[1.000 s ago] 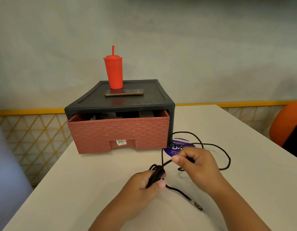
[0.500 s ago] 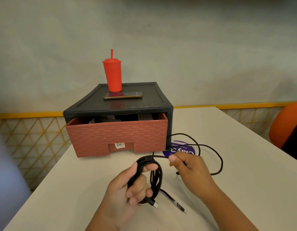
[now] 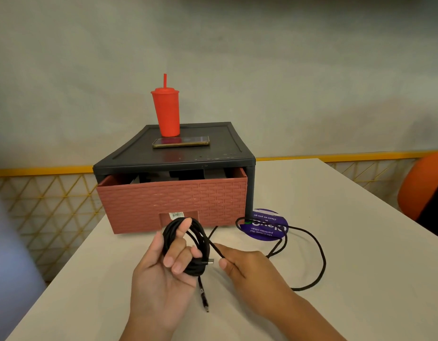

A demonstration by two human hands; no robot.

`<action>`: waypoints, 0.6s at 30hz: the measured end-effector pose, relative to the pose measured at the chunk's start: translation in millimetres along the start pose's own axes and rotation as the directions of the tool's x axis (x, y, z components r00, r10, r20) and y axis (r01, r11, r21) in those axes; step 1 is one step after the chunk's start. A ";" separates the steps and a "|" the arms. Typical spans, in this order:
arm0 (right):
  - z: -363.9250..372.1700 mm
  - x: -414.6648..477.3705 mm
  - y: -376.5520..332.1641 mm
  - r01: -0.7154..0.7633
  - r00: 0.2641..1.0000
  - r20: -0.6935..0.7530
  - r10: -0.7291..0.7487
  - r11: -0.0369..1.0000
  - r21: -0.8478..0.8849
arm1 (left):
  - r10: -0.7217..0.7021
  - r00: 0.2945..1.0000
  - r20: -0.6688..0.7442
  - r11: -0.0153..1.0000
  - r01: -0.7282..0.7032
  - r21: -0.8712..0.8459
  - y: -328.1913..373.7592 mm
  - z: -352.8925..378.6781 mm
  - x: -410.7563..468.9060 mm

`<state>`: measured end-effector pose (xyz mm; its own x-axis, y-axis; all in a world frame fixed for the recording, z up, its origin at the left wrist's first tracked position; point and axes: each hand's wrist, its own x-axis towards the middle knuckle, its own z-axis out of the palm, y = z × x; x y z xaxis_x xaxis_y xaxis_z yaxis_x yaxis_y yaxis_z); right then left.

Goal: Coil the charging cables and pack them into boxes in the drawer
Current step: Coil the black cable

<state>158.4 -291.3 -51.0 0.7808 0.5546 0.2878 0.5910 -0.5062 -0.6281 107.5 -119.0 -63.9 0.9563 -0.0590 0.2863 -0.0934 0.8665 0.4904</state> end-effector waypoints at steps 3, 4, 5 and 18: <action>2.1 -1.4 -3.5 0.006 0.999 0.048 -0.001 0.995 -0.102 | 0.128 0.982 -0.140 0.985 -0.109 0.135 1.6 8.2 -3.3; 2.7 -2.1 -4.4 0.021 0.998 0.069 -0.011 0.989 -0.143 | 0.129 0.983 -0.132 0.983 -0.109 0.151 -0.1 15.9 0.6; 2.8 -2.9 -5.9 0.040 0.996 0.090 -0.024 0.982 -0.187 | 0.159 0.985 -0.064 0.977 -0.148 0.155 -3.3 18.6 6.3; 0.7 -10.3 -22.3 0.168 0.961 0.263 -0.081 0.930 -0.326 | 0.396 0.899 -0.186 0.706 -0.169 0.687 -20.1 44.2 7.5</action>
<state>137.0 -285.3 -40.5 0.6495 0.7480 0.1368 0.7468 -0.5935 -0.3001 104.3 -158.7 -35.2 0.8747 0.3818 0.2986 -0.4178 0.2814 0.8639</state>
